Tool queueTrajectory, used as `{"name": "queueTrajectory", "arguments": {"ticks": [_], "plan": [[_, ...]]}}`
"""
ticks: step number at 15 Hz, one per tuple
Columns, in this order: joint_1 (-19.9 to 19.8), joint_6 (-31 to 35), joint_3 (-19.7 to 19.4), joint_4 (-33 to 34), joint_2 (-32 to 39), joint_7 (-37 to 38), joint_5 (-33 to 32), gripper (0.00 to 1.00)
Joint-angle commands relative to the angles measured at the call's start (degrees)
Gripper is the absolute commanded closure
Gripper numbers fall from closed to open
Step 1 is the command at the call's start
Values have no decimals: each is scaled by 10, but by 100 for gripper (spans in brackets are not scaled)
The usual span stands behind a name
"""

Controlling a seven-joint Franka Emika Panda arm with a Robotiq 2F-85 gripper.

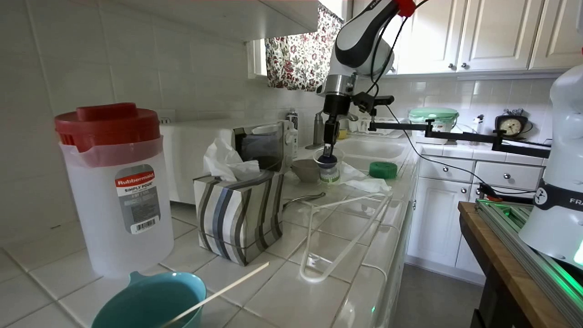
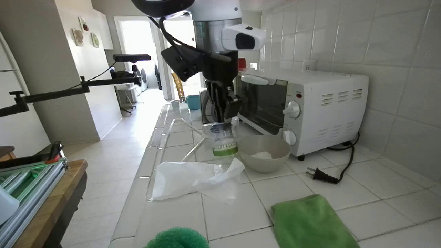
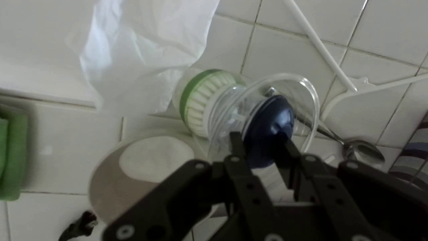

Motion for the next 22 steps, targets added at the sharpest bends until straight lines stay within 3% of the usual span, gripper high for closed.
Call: {"name": "queueTrajectory", "arguments": {"ticks": [1, 12, 22], "plan": [[-10, 4, 7, 1, -1, -34, 40, 93], [-15, 13, 8, -2, -4, -92, 138, 93], [-13, -5, 3, -1, -1, -80, 118, 93]]}}
